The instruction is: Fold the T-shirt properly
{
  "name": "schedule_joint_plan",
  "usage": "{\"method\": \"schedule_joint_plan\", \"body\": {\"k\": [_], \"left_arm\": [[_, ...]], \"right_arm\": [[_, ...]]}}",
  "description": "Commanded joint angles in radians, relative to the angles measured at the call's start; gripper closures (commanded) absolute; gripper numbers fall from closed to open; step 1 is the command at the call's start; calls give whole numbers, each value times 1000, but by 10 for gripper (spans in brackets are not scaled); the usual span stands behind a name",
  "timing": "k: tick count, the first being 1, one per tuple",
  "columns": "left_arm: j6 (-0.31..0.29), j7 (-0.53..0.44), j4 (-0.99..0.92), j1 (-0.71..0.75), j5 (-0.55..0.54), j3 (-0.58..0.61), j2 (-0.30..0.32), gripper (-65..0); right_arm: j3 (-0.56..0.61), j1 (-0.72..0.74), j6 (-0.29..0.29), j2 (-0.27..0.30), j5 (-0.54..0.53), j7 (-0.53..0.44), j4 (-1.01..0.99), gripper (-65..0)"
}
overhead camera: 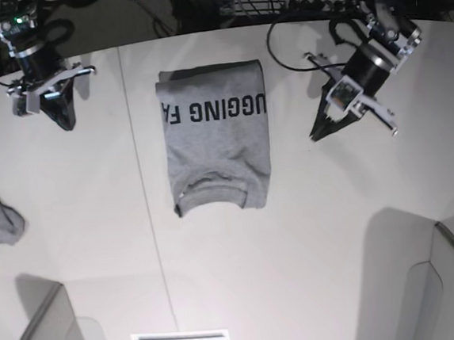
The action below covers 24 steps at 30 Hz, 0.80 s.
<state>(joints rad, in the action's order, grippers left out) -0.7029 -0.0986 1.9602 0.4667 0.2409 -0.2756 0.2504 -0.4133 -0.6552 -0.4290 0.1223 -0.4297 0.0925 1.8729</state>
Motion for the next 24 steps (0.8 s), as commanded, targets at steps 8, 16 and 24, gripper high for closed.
{"method": "schedule_joint_plan", "body": {"k": [8,16,24], "left_arm": [[5,-57,17,166,-105,-38,8,0],[5,-184,-35,310,-131,-38,8,0],[5,-444,-126,468,-130,-72,8,0]], "right_arm": [[-22,-102,-133,7,-10,-30,23,0],[-74,-228,-132,-23,-8,-29,23,0],[-204,-344,-138,-62,-8,-21,23,0]]}}
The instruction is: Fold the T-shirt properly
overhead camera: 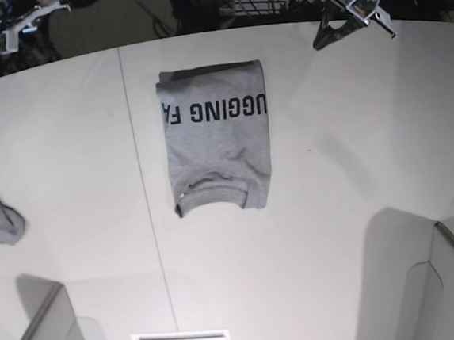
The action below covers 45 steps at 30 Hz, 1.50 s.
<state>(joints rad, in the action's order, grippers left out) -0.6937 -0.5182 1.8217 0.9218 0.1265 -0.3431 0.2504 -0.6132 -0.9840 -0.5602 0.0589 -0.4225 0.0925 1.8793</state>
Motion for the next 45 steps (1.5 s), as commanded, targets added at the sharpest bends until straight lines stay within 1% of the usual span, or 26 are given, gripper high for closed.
{"method": "schedule_joint_plan", "body": {"k": [1,3,5,9,11,12,13,16,21,27,33,35,38,40,41,43,45], "left_arm": [[-4,-49,-9,30,-15,-4,8,0],[-4,-90,-44,64,-12,-4,8,0],[-4,-124,-76,96,28,-4,10,0],[-4,-217,-179,153,121,6,3,0],[-4,-250,-245,162,131,6,2,0],[-4,-262,-284,164,129,6,2,0],[-4,-268,-323,162,129,6,2,0],[-4,-268,-429,142,131,8,2,0],[-4,-268,-589,90,129,29,2,0],[-4,-262,-748,39,129,98,0,0],[-4,-260,-942,-59,129,105,-3,0],[-4,-260,-1020,-103,129,98,-3,0],[-4,-260,-1135,-168,129,95,-3,0],[-4,-260,-1207,-211,129,95,-3,0],[-4,-260,-1247,-232,129,97,-3,0],[-4,-260,-1330,-274,129,100,-3,0],[-4,-260,-1405,-315,129,95,-15,0]], "right_arm": [[-4,-37,-7,3,-14,-21,16,0],[-4,-72,-7,2,-14,11,16,0],[-4,-97,-7,8,-14,74,19,0],[-4,-121,-7,9,-13,258,24,0],[3,-120,-7,9,-13,364,18,0],[25,-117,-8,11,-9,404,10,0],[48,-115,-8,25,0,427,-7,0],[154,-89,-8,52,67,416,-85,0],[289,-16,-7,40,224,413,-241,0],[372,56,-5,40,235,412,-439,0],[378,178,-5,48,235,399,-666,0],[384,215,-5,68,236,356,-746,0],[385,261,-4,78,236,252,-851,0],[385,287,-2,83,238,200,-904,0],[385,302,-2,98,239,181,-930,0],[388,345,-2,115,287,152,-1010,0],[415,405,-1,120,382,100,-1118,0]]}}
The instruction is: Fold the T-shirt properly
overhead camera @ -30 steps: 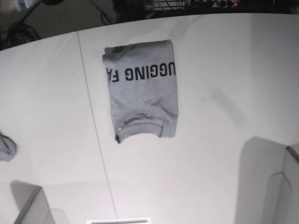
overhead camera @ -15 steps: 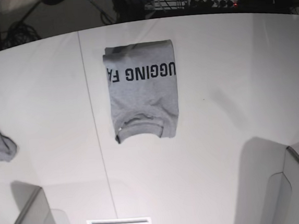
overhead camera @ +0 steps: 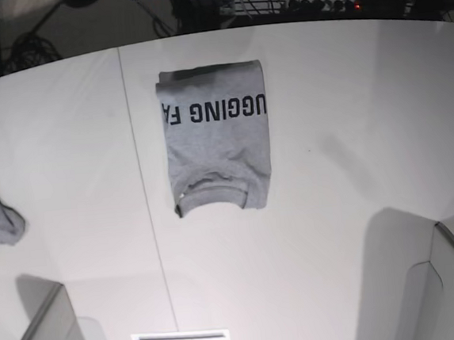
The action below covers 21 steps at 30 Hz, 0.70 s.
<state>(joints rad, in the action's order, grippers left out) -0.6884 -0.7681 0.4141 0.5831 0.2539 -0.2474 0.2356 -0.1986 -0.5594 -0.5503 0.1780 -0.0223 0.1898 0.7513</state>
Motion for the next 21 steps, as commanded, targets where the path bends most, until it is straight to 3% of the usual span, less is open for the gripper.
{"method": "schedule_joint_plan", "body": {"k": [1,5,11,15,18,21], "left_arm": [[-10,-11,-31,5,2,0,-3,0],[-10,28,-160,-71,2,0,-8,0],[-10,131,-246,-165,2,0,-37,0],[121,221,-292,-242,11,7,-55,0],[195,270,-344,-303,12,9,-58,0],[223,282,-363,-341,14,9,-69,0]], "right_arm": [[3,19,-11,2,35,-39,-54,0],[11,152,-9,19,210,-223,-310,0],[12,276,-9,48,358,-289,-487,0],[12,319,6,50,420,-286,-491,0],[11,347,138,44,424,-287,-494,0],[11,356,281,10,424,-290,-494,0]]}}
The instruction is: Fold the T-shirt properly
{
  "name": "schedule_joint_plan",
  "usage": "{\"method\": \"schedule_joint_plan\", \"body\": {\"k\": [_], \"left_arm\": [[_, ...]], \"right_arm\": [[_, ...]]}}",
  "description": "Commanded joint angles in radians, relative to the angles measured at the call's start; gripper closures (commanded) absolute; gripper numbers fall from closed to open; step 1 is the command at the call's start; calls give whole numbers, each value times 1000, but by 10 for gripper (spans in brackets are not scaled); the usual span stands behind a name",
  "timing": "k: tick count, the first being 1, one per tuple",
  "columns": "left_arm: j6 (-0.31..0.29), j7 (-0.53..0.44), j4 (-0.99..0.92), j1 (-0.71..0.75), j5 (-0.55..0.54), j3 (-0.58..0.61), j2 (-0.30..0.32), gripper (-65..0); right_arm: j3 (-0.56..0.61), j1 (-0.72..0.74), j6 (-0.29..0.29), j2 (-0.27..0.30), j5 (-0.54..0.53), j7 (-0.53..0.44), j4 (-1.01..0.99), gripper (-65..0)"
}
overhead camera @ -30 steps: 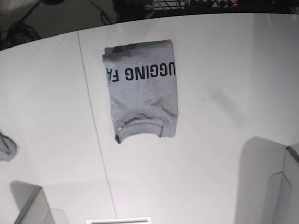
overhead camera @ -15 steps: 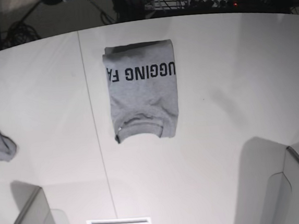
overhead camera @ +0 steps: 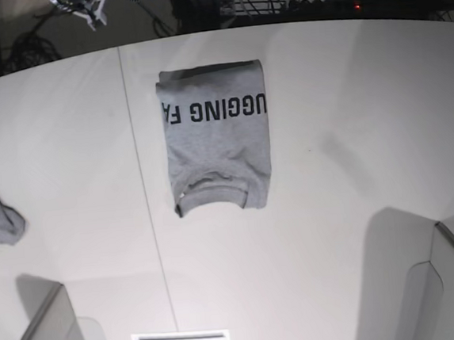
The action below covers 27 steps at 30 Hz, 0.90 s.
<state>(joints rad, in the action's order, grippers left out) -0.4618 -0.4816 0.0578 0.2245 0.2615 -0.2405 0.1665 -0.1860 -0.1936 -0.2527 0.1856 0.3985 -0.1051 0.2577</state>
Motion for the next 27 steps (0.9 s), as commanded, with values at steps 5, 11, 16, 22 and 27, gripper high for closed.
{"method": "schedule_joint_plan", "body": {"k": [5,11,16,22,27], "left_arm": [[-4,-7,-3,-7,6,65,0,0],[16,-7,-6,-3,3,189,0,0],[22,-9,-2,25,0,209,0,0],[28,-10,95,65,5,211,5,0],[28,-4,92,60,-1,203,5,0]], "right_arm": [[-11,-16,16,-47,1,-21,-1,0],[-11,4,40,-87,0,-58,-80,0],[-11,6,42,-105,0,-109,-88,0],[-2,4,42,-103,0,-107,-88,0],[-10,-4,42,-102,0,-107,-90,0]]}}
